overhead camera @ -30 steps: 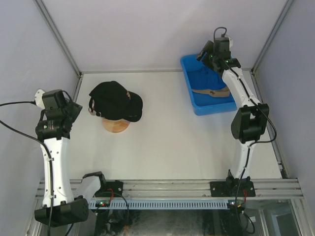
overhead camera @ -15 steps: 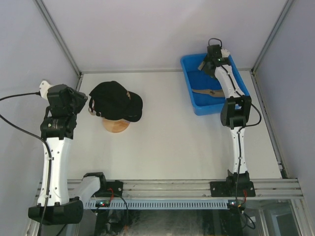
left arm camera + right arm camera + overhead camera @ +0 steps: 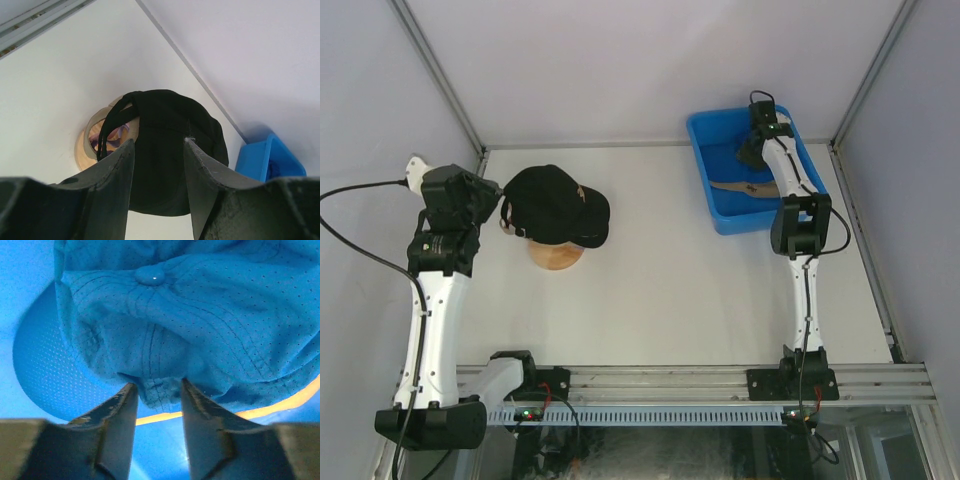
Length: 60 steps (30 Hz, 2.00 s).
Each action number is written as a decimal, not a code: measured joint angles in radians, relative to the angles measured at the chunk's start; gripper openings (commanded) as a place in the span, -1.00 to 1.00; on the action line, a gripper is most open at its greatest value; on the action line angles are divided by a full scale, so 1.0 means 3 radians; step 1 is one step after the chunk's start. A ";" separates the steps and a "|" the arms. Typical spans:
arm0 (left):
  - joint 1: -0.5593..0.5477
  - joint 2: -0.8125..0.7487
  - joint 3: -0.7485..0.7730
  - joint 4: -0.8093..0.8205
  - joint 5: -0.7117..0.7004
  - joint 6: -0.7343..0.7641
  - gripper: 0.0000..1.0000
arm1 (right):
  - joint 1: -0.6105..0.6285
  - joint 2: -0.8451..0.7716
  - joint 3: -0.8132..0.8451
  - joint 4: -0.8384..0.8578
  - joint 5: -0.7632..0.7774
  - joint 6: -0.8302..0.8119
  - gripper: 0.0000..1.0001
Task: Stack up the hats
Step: Pick up the hat from the bin.
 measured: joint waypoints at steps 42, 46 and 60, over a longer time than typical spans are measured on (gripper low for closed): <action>-0.0072 -0.0244 0.0108 0.0369 0.1298 -0.0291 0.06 | 0.0570 -0.3255 -0.2327 0.1339 -0.0828 -0.0526 -1.00; -0.0150 -0.0192 0.0108 0.0601 0.1712 -0.0463 0.09 | 0.0696 -0.3586 -0.2380 0.1539 -0.1339 -0.0453 -1.00; -0.0237 -0.0243 -0.0465 0.2014 0.2703 -0.1673 0.17 | 0.0886 -0.3564 -0.2354 0.3244 -0.3438 0.1129 -1.00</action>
